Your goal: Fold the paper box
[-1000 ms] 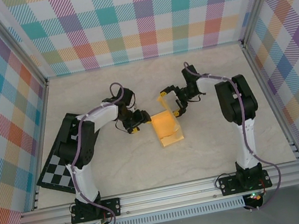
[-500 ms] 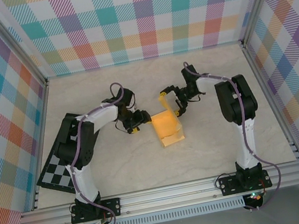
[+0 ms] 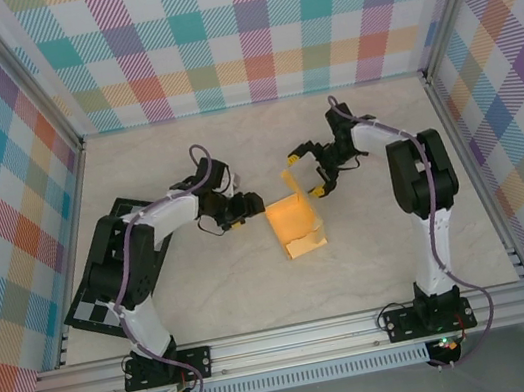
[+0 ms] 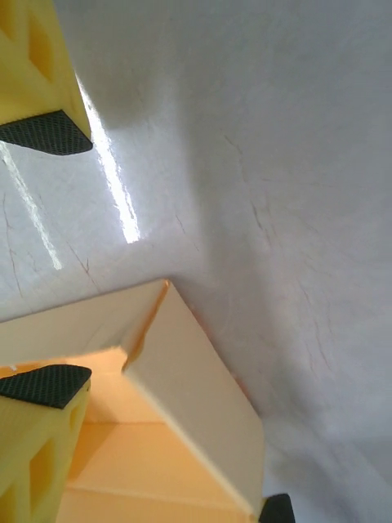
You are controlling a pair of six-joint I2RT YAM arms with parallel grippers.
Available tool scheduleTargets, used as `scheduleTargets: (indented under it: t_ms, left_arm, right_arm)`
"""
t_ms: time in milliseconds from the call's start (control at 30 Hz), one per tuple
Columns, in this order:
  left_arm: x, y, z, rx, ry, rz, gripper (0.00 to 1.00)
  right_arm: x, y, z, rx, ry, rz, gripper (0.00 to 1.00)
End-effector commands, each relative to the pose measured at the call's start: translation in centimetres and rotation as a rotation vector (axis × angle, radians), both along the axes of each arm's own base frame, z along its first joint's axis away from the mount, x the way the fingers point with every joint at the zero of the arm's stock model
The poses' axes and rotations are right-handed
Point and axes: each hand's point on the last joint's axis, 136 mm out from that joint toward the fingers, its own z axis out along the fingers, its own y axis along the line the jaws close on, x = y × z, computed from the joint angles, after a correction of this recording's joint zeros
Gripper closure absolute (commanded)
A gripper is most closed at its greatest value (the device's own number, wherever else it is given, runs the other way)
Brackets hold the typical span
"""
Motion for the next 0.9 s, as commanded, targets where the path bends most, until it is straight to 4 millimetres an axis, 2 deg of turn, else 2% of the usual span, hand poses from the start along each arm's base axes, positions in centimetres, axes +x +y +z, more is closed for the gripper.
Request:
scheduleTargets:
  t_ms: [0,133,233,333,500,567,633,867]
  left_arm:
    - [1.8,0.5,3.8,-0.015,-0.131,-0.043,0.29]
    - [2.8,-0.3,5.7,-0.018,-0.27,-0.16,0.29]
    - [3.2,-2.5,6.6,-0.06,-0.443,-0.305,0.29]
    - [2.7,-4.7,7.2,-0.089,-0.585,-0.467,0.29]
    - [2.5,-5.8,4.9,-0.041,-0.618,-0.625,0.3]
    - [2.0,-6.2,4.2,-0.055,-0.644,-0.69,0.35]
    - [2.0,-6.5,3.8,-0.067,-0.666,-0.711,0.45]
    - [1.0,-7.2,1.7,-0.029,-0.656,-0.797,0.52]
  right_arm:
    - [-0.9,-1.7,2.5,-0.043,-0.046,-0.004,0.04]
    - [-2.1,-3.8,3.9,-0.069,-0.061,-0.055,0.04]
    - [-3.3,-5.5,5.0,-0.102,-0.089,-0.076,0.04]
    - [-4.5,-7.3,5.8,-0.14,-0.107,-0.083,0.03]
    - [-6.2,-10.2,6.3,-0.175,-0.12,-0.143,0.03]
    - [-6.8,-11.1,6.3,-0.175,-0.116,-0.167,0.03]
    - [-7.4,-11.7,6.1,-0.183,-0.113,-0.175,0.03]
    - [-8.8,-13.0,5.7,-0.196,-0.106,-0.179,0.03]
